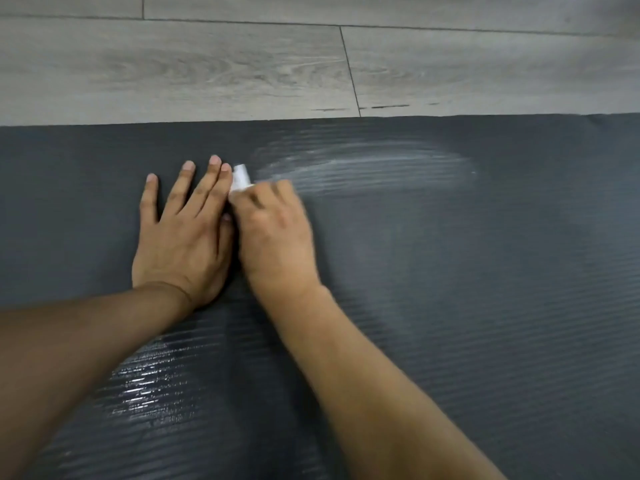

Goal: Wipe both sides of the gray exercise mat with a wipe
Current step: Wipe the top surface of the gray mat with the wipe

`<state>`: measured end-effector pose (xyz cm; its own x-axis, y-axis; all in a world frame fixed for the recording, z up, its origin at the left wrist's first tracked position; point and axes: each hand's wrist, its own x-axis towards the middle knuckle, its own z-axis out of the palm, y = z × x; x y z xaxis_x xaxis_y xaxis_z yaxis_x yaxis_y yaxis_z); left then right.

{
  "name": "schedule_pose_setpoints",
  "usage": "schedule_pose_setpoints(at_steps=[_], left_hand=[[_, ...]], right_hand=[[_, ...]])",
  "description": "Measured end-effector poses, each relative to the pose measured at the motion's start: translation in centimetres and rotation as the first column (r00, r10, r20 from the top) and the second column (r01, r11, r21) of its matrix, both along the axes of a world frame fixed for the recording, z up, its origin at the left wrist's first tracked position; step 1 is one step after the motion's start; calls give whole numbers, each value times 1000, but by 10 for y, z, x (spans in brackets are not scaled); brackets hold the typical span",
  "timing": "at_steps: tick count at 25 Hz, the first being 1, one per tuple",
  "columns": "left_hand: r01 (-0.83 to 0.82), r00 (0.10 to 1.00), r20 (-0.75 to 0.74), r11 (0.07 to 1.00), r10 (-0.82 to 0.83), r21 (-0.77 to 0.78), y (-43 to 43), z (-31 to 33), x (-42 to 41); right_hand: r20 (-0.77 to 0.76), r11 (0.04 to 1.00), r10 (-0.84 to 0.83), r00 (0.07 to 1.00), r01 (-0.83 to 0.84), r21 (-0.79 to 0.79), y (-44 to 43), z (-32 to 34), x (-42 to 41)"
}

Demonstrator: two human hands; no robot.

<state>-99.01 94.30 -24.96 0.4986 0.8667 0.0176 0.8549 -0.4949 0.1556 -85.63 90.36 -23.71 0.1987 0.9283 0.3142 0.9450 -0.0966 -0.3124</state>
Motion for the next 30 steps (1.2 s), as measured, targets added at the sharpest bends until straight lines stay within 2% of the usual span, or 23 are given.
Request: schedule_pose_setpoints(at_steps=[2,3,4,5,7,9,13,16,19,22,25,27,28,30], left_hand=[[-2,1000,10,1000,2,-18,1,1,0],[-11,1000,14,1000,11,-19,0,1,-1],[-14,1000,15,1000,14,-20,1,2,-1],[-15,1000,14,1000,15,-25,-1,2,-1],[-15,1000,25,1000,15,-20,0,2,1],[-22,999,34,1000,22,-9,2,0,3],[-35,999,-7,999,35,1,-4,2,0],[-67,996,-64,998,67,5,-19,23,10],[84,996,-18,996,-84,-12,-105,29,-6],[86,995,-25,983,-92,-159,-221,30,-41],[58,996,-55,985,-68,-161,-248,20,-52],[61,995,-63,985,-71,-159,-241,18,-48],[62,996,-58,986,-72,-155,-239,18,-48],[62,996,-54,988,-71,-142,-242,14,-49]], right_hand=[[47,989,139,989,-136,-65,-11,5,-4],[89,993,101,991,-96,-65,-21,3,29],[114,998,-16,993,22,-57,-34,-1,73],[114,978,-203,973,206,-22,-49,0,120],[6,831,-556,831,556,1,-79,5,198],[-75,723,-689,721,691,-7,-89,1,221],[-73,738,-669,739,673,46,-85,-6,220],[-9,745,-667,745,667,-31,-84,1,224],[8,743,-665,747,662,-95,-87,8,224],[30,748,-659,751,660,-73,-87,9,221],[72,761,-642,763,646,-62,-86,7,224],[131,711,-681,721,693,-120,-84,7,219],[145,724,-664,734,679,-123,-78,6,202],[80,857,-504,860,509,-77,-64,5,129]])
